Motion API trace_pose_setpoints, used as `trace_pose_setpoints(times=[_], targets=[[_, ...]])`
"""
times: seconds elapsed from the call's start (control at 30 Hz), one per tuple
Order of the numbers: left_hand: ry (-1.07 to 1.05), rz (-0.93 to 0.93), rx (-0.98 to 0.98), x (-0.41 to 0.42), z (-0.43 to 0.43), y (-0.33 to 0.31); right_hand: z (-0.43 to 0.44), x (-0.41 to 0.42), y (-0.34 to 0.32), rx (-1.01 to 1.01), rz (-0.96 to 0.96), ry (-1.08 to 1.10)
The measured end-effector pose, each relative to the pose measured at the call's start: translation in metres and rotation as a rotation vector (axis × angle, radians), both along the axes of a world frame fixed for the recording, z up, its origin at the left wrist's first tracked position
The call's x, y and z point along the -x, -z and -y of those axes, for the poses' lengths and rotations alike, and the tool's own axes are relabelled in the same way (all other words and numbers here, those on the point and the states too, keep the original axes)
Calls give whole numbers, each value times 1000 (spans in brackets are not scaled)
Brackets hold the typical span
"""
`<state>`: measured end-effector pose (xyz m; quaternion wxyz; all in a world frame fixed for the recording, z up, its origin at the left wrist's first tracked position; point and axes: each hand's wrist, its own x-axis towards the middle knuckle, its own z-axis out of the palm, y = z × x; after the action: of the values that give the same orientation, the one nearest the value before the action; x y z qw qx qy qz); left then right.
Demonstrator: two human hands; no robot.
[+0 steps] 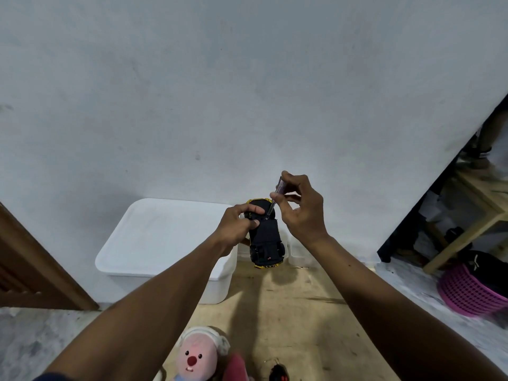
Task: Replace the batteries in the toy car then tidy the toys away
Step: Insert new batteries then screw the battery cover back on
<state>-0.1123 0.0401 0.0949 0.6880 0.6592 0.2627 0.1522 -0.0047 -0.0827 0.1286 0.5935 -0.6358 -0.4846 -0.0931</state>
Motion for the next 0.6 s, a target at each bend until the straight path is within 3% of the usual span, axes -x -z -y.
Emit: trace_pose_setpoints(times=[0.2,0.33,0.5,0.6], targets=[[-15,-4,9,1,2,-1,6,1,0,6,-94,-35],[-27,-3,7,1,1,-2,6,0,3,-49,-24,28],[-35,-8,2,4,0,0,7,3,-5,20,-83,-68],[-22,-1,3,3,3,-2,2,4,-5,-23,-1,5]])
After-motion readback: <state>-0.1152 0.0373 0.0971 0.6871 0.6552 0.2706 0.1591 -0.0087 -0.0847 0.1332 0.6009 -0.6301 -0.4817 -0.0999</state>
